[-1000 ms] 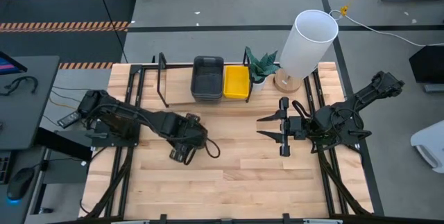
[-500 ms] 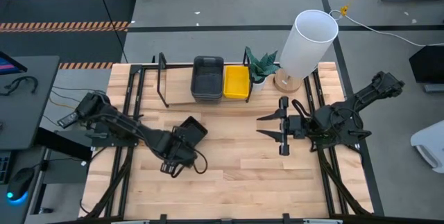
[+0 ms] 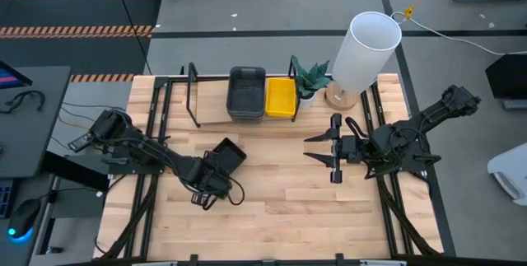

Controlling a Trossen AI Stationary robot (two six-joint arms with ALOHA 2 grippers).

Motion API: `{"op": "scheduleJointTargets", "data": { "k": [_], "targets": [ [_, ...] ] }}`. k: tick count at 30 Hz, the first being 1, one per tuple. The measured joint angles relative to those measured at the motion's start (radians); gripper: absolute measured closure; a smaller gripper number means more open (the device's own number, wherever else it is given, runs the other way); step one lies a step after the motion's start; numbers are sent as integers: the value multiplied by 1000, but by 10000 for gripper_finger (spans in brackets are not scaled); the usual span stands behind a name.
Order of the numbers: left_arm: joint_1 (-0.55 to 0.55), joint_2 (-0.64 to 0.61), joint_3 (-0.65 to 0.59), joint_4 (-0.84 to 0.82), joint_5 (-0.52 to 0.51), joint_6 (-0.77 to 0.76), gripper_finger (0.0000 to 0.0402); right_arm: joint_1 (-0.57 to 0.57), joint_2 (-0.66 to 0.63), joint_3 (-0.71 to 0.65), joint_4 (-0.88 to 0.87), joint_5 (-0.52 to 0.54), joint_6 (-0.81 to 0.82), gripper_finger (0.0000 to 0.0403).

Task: Stack baskets on shelf by color
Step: Put the stack of black bins on the shelf

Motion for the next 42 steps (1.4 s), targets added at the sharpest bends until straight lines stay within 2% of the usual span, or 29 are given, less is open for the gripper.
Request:
{"op": "scheduleJointTargets", "data": {
  "k": [4,5,9,13,18,29,36,42],
  "targets": [
    [0,0,14,-24,2,-50,371,0,0,0,0,0,0,238],
    [4,0,24,-45,18,-70,381,0,0,0,0,0,0,238],
    [28,1,105,-150,6,-102,381,0,0,0,1,0,-1,238],
    [56,0,200,-273,-66,-71,382,0,0,0,0,0,-2,238],
    [160,-1,249,-372,-87,-69,382,0,0,0,0,0,-3,238],
    [458,-1,250,-362,-98,111,382,0,0,0,0,0,-3,238],
    [602,-1,249,-272,-111,254,382,0,0,0,0,0,-3,238],
    [709,-1,249,-229,-124,271,354,0,0,0,0,0,-3,238]
  ]
}}
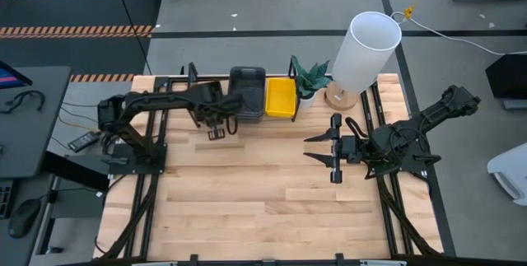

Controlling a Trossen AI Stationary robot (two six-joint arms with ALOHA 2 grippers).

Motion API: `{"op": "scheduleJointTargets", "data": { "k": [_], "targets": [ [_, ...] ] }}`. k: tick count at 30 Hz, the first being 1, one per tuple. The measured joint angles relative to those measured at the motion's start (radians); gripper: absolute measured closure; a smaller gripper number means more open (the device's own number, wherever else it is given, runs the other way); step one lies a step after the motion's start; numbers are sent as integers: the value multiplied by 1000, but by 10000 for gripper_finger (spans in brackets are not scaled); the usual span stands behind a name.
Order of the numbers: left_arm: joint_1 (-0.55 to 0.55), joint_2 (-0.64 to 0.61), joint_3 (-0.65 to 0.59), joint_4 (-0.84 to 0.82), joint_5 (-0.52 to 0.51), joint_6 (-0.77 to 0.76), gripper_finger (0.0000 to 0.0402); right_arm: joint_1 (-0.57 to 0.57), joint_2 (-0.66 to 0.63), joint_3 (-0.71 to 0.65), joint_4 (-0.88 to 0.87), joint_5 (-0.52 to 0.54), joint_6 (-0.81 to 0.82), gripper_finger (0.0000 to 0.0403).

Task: Stack baskets on shelf by color
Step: Put the stack of black bins on the shelf, then return to Home Position

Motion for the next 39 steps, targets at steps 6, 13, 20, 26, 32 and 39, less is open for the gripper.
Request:
{"op": "scheduleJointTargets", "data": {
  "k": [6,13,20,26,32,39],
  "targets": [
    [31,0,0,31,49,-33,312,0,0,0,-1,0,0,238],
    [-14,-8,42,-8,15,-57,252,0,0,0,-18,0,0,238],
    [-64,-188,62,153,74,-122,254,11,-14,-15,-75,-31,-30,243],
    [-97,-453,-131,486,156,-144,286,-28,-111,-135,79,-95,-74,273],
    [-161,-665,-412,786,157,-147,311,-80,-268,-317,305,-182,-162,305],
    [-203,-853,-716,1141,131,-75,332,-120,-404,-549,624,-179,-268,320]
  ]
}}
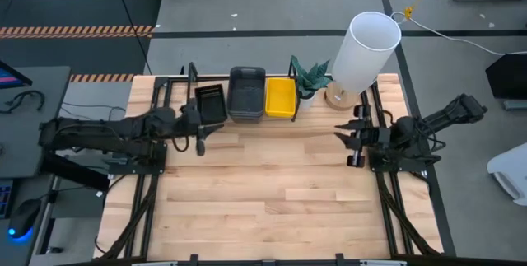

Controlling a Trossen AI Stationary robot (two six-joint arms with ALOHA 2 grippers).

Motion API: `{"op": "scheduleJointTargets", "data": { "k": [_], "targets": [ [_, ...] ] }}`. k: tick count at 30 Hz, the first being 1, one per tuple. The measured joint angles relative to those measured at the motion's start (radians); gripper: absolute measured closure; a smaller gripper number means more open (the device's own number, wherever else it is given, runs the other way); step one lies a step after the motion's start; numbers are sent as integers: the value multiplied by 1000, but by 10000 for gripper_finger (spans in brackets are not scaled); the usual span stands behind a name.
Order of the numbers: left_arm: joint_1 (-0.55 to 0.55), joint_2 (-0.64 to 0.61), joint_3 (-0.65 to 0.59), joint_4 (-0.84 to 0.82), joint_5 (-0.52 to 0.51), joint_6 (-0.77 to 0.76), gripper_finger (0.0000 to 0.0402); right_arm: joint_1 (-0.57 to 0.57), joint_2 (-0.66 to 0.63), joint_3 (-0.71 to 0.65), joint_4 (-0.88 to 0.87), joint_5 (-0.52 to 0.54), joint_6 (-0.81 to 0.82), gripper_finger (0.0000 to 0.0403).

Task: Stack baskets on shelf by color
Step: Return to Home Position

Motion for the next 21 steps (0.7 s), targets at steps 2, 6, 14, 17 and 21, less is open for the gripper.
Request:
{"op": "scheduleJointTargets", "data": {
  "k": [2,6,14,17,21],
  "targets": [
    [2,-39,-69,76,-11,5,335,-15,-22,-63,91,7,-27,320],
    [9,-113,-162,143,-18,37,340,-48,-42,-173,257,24,14,320],
    [23,-264,-282,181,-50,85,358,-53,-81,-240,156,243,195,328],
    [23,-354,-339,201,-62,109,373,-25,-151,-244,166,303,122,343],
    [28,-525,-428,204,-64,113,395,41,-297,-246,56,282,73,375]
  ]
}}
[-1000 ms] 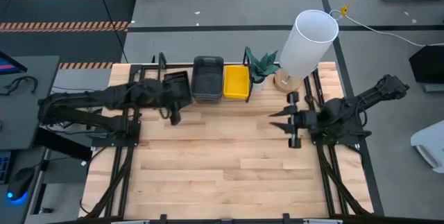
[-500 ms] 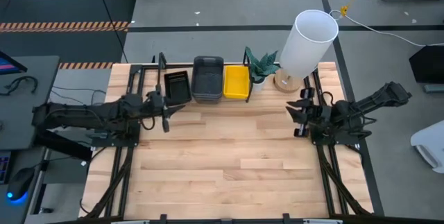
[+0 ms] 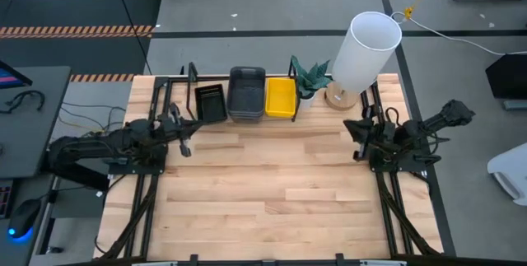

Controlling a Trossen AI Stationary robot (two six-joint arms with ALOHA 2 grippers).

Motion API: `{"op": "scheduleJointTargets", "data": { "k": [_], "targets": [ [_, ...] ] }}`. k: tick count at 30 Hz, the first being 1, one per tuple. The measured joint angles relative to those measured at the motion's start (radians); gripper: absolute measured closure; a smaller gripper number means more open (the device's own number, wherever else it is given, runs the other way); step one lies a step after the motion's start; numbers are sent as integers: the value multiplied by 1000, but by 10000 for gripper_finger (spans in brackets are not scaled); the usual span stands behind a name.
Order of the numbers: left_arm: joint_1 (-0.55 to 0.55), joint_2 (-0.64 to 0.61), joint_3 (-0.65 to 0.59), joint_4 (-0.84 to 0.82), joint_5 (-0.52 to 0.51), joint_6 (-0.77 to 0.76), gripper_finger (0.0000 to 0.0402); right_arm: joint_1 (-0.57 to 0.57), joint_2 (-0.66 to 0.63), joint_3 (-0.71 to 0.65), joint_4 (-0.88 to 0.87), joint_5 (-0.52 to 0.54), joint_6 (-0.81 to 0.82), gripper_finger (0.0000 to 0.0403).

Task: Stack baskets on shelf by color
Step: Return to Home Position

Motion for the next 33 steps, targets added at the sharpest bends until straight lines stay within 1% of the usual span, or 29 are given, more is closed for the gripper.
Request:
{"op": "scheduleJointTargets", "data": {
  "k": [3,6,9,10,15,16,19,20,21,23,24,25,27,31,33],
  "targets": [
    [0,-126,-51,-41,6,-14,396,52,-113,0,-178,-15,41,396],
    [0,-230,-57,-160,26,-29,396,83,-202,0,-328,-60,145,393],
    [0,-233,-50,-226,69,-38,398,95,-266,0,-456,-132,293,390],
    [0,-228,-49,-225,90,-38,398,95,-278,0,-485,-152,341,390],
    [0,-236,-46,-217,189,-46,398,96,-281,0,-541,-164,456,393],
    [0,-236,-46,-214,216,-54,398,98,-276,0,-561,-185,477,392],
    [0,-235,-46,-208,323,-58,397,116,-237,0,-668,-329,519,384],
    [0,-235,-46,-203,378,-58,395,120,-225,0,-674,-335,549,381],
    [0,-234,-45,-193,445,-61,392,121,-217,0,-643,-286,594,380],
    [-1,-233,-29,-195,553,-81,388,114,-215,0,-544,-104,643,381],
    [-1,-233,-24,-191,589,-100,388,109,-217,0,-508,-29,632,383],
    [-1,-233,-23,-189,601,-121,387,105,-219,0,-499,11,597,385],
    [-2,-231,-30,-199,598,-121,389,101,-221,0,-498,15,520,389],
    [-1,-231,-32,-187,502,-97,395,101,-221,0,-497,17,445,393],
    [-1,-231,-32,-190,471,-104,394,101,-221,0,-497,19,421,392]
  ]
}}
